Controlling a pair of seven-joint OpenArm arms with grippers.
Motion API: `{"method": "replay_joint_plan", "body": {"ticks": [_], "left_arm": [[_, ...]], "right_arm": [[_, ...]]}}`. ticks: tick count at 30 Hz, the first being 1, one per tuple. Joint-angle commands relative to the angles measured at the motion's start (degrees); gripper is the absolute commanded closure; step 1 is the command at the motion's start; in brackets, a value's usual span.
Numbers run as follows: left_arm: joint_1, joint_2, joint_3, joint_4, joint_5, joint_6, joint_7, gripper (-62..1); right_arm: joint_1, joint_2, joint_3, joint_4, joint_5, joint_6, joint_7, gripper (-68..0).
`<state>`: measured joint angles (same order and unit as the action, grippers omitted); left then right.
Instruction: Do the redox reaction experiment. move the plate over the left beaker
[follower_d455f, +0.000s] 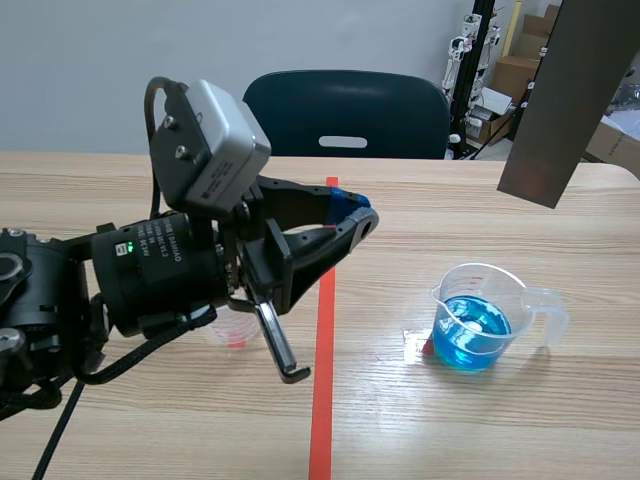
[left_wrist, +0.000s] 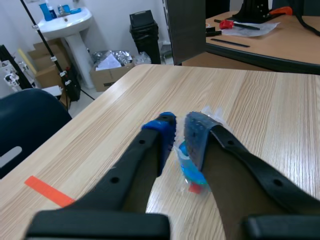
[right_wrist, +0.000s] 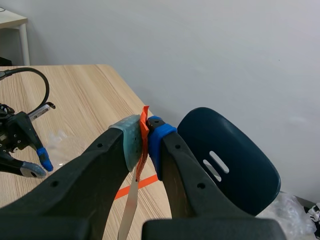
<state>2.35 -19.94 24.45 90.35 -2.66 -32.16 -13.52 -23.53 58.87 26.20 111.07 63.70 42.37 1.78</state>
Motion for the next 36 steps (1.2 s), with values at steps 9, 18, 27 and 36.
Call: {"method": "replay_joint_plan", "body": {"ticks": [9,18,27,36], "left_arm": [[2.16,-8.68,-0.17,0.35,-0.81,0.55,-5.03,-19.7],[11.02,-17.84,-4.33,0.35,-0.83,3.15,-15.56,-24.9],[22.21,-24.22,-13.09,0.35,-1.92,6.14,-23.52,-35.0],[33.4,-29.03,-20.46,0.35,-2.75,9.01,-29.38,-45.3]], "right_arm": [[0.48,0.66,0.85,0.35,0.42,0.35,0.68,-0.2],[0.48,0.66,0.85,0.35,-0.26,0.35,0.68,-0.2],[0.5,0.7,-0.11,1.31,-0.68,0.35,1.01,-0.2],[3.76,1.62,-6.36,3.54,-3.74,-2.51,3.78,-0.2]]}}
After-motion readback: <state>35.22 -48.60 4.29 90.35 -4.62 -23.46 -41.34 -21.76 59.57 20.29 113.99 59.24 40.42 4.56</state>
